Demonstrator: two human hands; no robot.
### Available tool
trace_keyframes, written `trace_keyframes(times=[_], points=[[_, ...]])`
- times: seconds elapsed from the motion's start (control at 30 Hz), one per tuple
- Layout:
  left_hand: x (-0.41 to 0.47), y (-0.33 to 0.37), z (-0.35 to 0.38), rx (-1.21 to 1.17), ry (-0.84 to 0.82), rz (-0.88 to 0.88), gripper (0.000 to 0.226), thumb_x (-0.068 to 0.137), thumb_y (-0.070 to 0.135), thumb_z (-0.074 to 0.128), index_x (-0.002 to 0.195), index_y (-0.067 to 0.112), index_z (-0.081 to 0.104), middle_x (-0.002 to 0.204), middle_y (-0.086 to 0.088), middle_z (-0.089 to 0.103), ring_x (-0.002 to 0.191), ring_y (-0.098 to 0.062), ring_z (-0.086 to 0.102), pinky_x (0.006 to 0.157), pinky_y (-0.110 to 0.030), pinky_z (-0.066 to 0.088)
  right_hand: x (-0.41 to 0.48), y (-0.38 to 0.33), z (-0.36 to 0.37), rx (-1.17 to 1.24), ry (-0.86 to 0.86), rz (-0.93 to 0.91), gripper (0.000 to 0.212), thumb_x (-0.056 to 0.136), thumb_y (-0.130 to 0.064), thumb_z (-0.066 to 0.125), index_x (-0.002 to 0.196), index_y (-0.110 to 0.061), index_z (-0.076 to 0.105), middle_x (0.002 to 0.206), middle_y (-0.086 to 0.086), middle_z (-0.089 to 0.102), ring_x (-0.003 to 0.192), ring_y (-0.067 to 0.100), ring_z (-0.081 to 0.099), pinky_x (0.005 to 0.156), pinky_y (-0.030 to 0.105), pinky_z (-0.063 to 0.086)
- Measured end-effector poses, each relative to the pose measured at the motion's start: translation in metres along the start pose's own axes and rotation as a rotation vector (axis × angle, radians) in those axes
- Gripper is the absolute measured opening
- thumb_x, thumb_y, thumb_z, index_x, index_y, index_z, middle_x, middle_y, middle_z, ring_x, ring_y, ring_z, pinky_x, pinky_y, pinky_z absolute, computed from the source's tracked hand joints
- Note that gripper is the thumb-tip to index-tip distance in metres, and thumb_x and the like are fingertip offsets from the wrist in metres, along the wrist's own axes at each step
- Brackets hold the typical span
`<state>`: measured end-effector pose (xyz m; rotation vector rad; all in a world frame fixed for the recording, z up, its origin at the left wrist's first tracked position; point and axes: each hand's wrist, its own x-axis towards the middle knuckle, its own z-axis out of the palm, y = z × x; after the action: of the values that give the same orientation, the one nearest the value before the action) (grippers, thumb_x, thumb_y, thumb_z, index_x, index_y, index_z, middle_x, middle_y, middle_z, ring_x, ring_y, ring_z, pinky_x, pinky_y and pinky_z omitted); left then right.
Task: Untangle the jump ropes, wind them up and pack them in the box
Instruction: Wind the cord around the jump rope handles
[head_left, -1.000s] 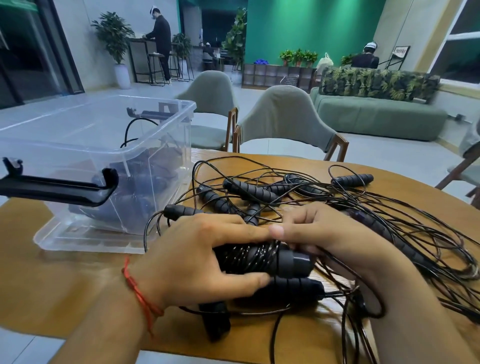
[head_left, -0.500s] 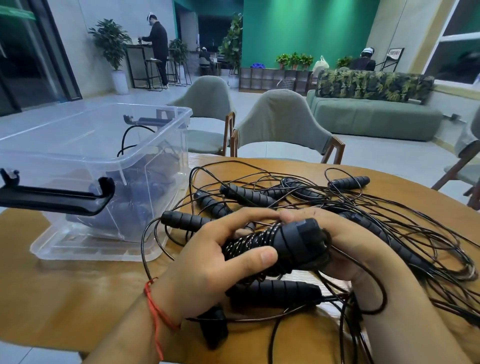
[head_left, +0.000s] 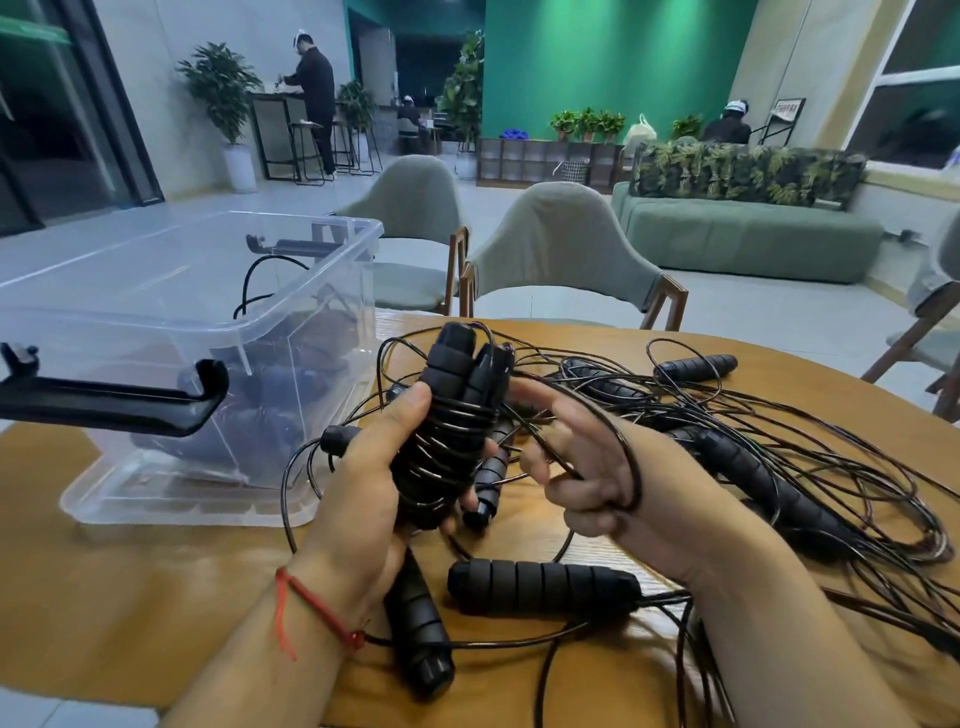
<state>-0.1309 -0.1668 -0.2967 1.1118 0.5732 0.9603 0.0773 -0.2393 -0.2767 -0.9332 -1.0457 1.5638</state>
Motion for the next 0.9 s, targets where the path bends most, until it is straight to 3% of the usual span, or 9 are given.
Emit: trace_keyframes(times=[0.13,0.23,0.33,0.4,0.47,0.57,0.77,0.83,0.9], points=[[0.002,0.002,-0.004,-0.043,0.026,-0.014,0.057,0.101,0.052,0.047,0.119,0.004,0.073,0.104,-0.028,0.071,0.063,-0.031,0.058,0.052,-0.029,0.039,0.001,-0.007,0.02,0.001,0.167,-0.086,0.048,0.109,-0.056,0.035,0.14,-0.038,0.066,0.113,0.009,0.068,0.053,0.007,0.025,0.045,0.021,0.031],[0.002,0.004,-0.008,-0.052,0.019,-0.041,0.058,0.104,0.052,0.044,0.126,0.005,0.07,0.103,-0.027,0.071,0.063,-0.031,0.058,0.05,-0.027,0.041,-0.001,-0.009,0.03,-0.192,0.246,-0.162,0.038,0.11,-0.05,0.038,0.137,-0.051,0.065,0.131,-0.003,0.072,0.054,0.011,0.028,0.052,0.029,0.044],[0.004,0.005,-0.008,-0.077,0.033,-0.067,0.061,0.102,0.053,0.046,0.128,0.004,0.069,0.102,-0.027,0.071,0.062,-0.031,0.058,0.046,-0.027,0.041,-0.001,-0.007,0.036,-0.261,0.233,-0.244,0.035,0.11,-0.041,0.046,0.136,-0.038,0.069,0.136,0.005,0.069,0.055,0.015,0.023,0.059,0.035,0.052],[0.004,0.004,-0.007,-0.105,0.047,-0.077,0.062,0.1,0.054,0.047,0.127,0.003,0.07,0.102,-0.026,0.071,0.062,-0.03,0.057,0.047,-0.027,0.039,0.0,-0.004,0.038,-0.261,0.267,-0.285,0.042,0.098,-0.042,0.057,0.134,-0.027,0.072,0.13,0.019,0.068,0.055,0.014,0.022,0.059,0.035,0.053],[0.003,0.004,-0.006,-0.144,0.057,-0.087,0.061,0.1,0.055,0.047,0.124,0.004,0.072,0.101,-0.024,0.071,0.062,-0.029,0.057,0.048,-0.028,0.038,0.002,-0.003,0.039,-0.28,0.3,-0.288,0.041,0.093,-0.036,0.063,0.13,-0.024,0.075,0.098,0.027,0.064,0.054,0.014,0.026,0.058,0.033,0.053],[0.002,0.005,-0.004,-0.23,0.053,-0.113,0.059,0.102,0.056,0.045,0.116,0.009,0.078,0.1,-0.02,0.071,0.062,-0.027,0.056,0.05,-0.027,0.035,0.006,-0.003,0.041,-0.265,0.397,-0.253,0.037,0.104,-0.005,0.05,0.119,-0.019,0.08,0.056,0.007,0.038,0.053,0.015,0.031,0.056,0.029,0.054],[0.0,0.004,0.002,-0.156,0.101,-0.061,0.059,0.103,0.055,0.046,0.121,0.007,0.073,0.1,-0.019,0.073,0.066,-0.029,0.058,0.055,-0.03,0.039,0.006,-0.005,0.048,-0.226,0.542,-0.244,0.046,0.106,-0.002,0.04,0.109,-0.014,0.085,0.053,0.0,0.028,0.043,0.01,0.035,0.053,0.026,0.053],[0.0,0.001,0.003,0.02,0.154,0.057,0.051,0.103,0.055,0.05,0.123,0.013,0.072,0.102,-0.017,0.076,0.073,-0.035,0.064,0.059,-0.036,0.047,0.005,-0.006,0.048,-0.18,0.544,-0.229,0.042,0.105,-0.002,0.044,0.107,-0.014,0.084,0.059,0.003,0.032,0.04,0.008,0.039,0.054,0.03,0.054],[-0.001,-0.001,0.004,0.31,0.178,0.273,0.04,0.106,0.053,0.051,0.133,0.027,0.067,0.112,-0.007,0.077,0.096,-0.033,0.072,0.075,-0.044,0.059,0.003,-0.007,0.054,-0.117,0.476,-0.239,0.026,0.099,-0.002,0.059,0.113,-0.01,0.08,0.07,0.006,0.049,0.044,0.007,0.049,0.06,0.035,0.057]])
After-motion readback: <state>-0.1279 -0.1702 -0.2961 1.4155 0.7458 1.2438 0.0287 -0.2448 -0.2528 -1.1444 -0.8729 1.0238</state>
